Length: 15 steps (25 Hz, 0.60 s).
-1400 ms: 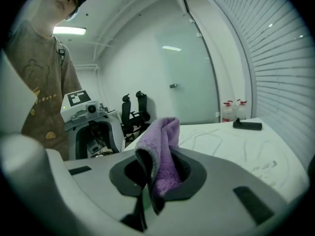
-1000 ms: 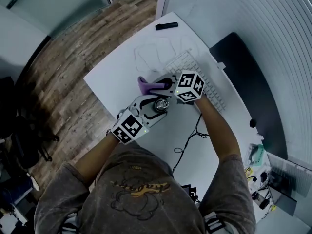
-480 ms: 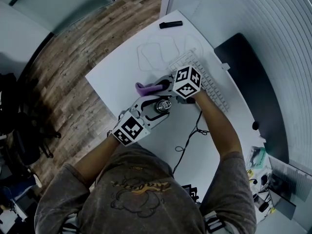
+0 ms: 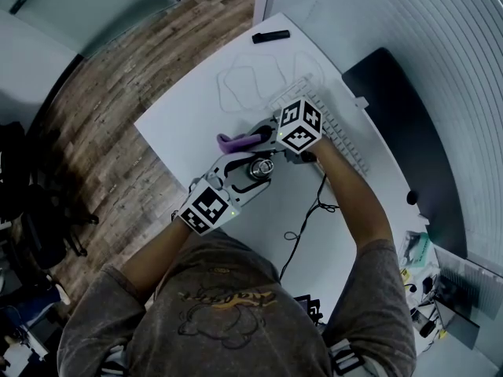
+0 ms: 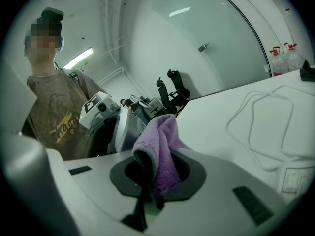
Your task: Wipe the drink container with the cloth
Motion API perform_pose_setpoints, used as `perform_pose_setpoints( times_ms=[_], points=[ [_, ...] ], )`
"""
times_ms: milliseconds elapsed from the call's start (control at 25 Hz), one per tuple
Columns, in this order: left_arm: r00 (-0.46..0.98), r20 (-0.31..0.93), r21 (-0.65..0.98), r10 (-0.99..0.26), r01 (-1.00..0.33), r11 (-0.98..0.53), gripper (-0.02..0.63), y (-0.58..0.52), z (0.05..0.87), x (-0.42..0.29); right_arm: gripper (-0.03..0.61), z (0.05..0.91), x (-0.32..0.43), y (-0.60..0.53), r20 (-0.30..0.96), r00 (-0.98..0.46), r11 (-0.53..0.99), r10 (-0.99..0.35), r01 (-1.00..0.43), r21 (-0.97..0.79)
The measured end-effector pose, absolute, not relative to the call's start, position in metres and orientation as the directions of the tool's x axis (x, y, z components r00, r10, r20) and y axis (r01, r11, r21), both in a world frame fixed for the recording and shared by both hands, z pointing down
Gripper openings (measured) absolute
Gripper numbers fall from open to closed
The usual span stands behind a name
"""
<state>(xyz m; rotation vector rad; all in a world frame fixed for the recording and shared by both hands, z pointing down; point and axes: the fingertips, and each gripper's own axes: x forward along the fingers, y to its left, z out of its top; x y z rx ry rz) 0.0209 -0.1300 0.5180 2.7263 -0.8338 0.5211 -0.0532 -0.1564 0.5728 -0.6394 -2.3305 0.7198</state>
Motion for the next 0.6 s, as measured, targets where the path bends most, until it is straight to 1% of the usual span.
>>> perform_pose_setpoints(
  times_ms=[600],
  points=[
    [0.771,0.403,0.127,-0.493,-0.581,-0.804,0.247,-0.13,0.519,0.021,0.048,0.567,-0.031,-0.167,0.398,-0.747,0.732,0.532,0.169,-0.661]
  ],
)
